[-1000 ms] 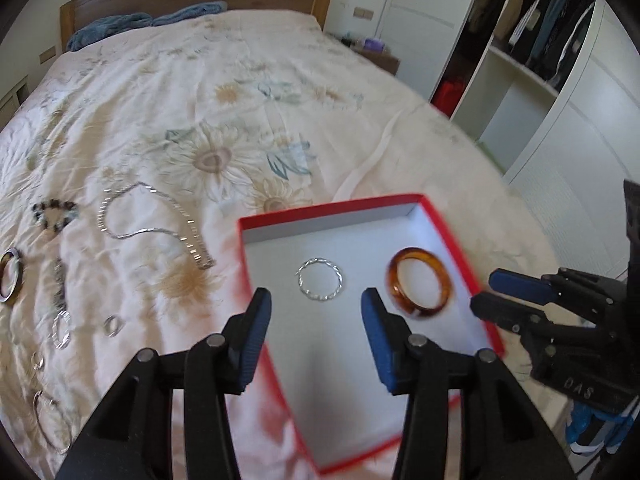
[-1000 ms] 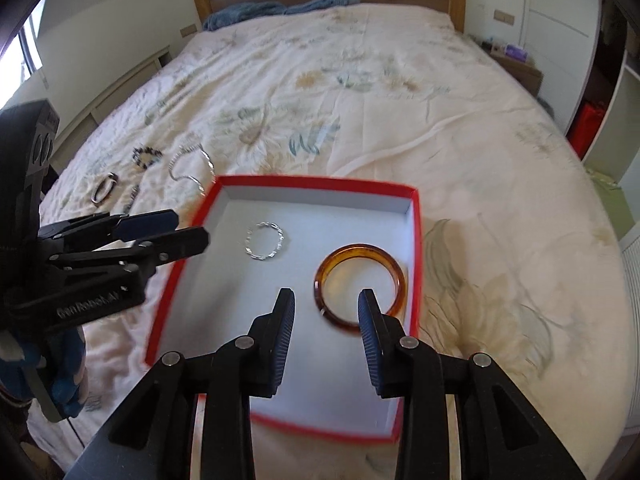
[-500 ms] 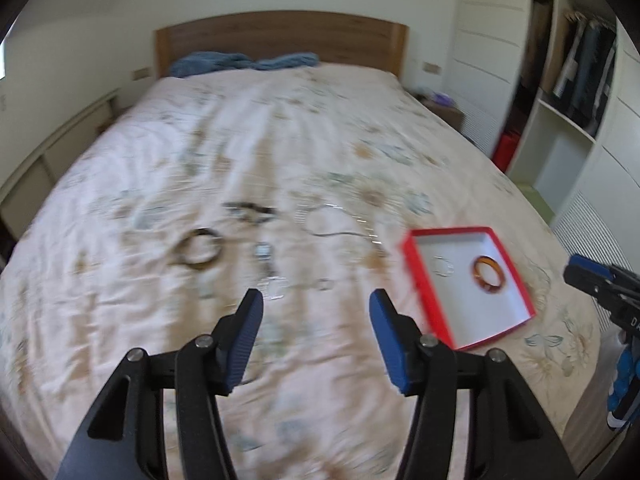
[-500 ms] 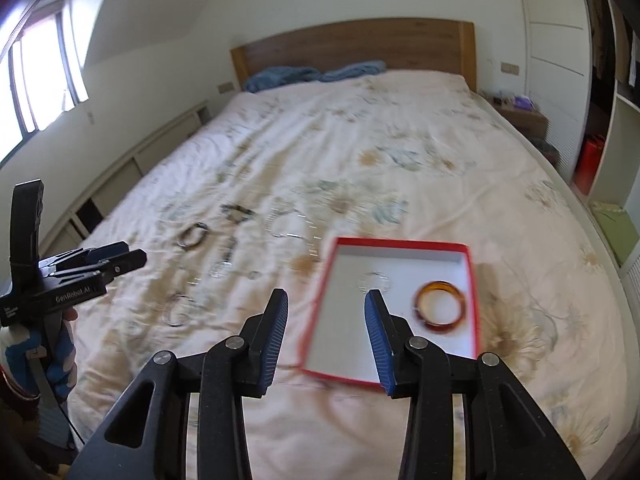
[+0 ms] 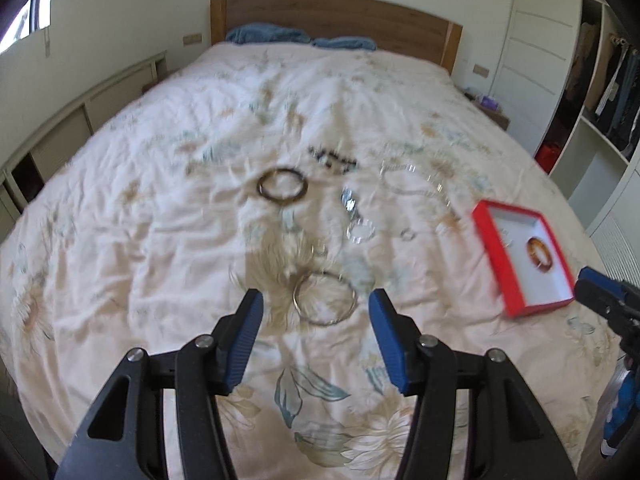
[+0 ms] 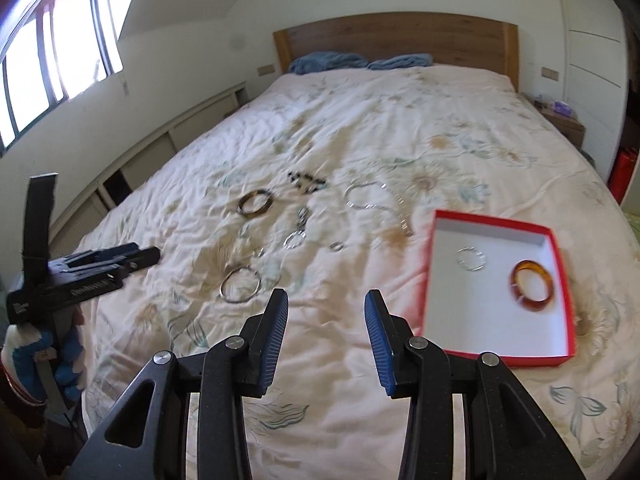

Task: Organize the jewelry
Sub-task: 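Withdraw both tools from the box back over the jewelry, then grasp the large silver hoop with the left tool while the right tool grasps a small ring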

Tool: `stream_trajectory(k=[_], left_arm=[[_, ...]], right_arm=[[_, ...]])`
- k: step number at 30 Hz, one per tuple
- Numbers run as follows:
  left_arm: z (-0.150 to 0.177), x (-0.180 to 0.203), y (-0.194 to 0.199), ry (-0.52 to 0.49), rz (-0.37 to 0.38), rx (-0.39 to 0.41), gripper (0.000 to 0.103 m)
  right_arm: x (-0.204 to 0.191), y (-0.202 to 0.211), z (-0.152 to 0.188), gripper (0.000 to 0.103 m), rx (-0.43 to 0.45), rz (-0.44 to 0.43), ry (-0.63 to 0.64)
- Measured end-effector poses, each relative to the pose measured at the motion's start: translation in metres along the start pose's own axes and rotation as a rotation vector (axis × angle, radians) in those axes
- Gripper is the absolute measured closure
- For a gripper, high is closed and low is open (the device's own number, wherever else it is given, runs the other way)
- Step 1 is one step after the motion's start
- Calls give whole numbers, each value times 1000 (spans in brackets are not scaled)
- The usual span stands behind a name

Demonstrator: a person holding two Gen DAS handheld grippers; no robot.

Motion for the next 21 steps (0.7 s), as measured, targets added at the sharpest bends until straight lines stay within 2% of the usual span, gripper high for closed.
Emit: stream_trajectory(k=[4, 10, 14, 21], left_arm=[[14, -6, -33, 11, -22, -42, 50], [17, -19, -74, 46, -54, -86, 51], [16, -19, -90, 32, -81, -91, 51], [17, -15, -101, 25, -86, -103, 51]], right_arm=[[0, -28, 2, 63, -37, -12, 2], [3, -74, 4, 63, -92, -38, -3], [3, -97, 3, 63, -114, -59, -5], [-3, -116, 1, 63, -130, -88, 2]])
Point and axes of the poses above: each gripper's, at about its wrist camera, not at the fingertips, and y roughly against the way its jaws point, x to its right, z to its underside, the point moved 4 cm from there along -y, roughly the way its jaws point, and after that the axes turned 14 degrees about y, right-handed, at the moved point
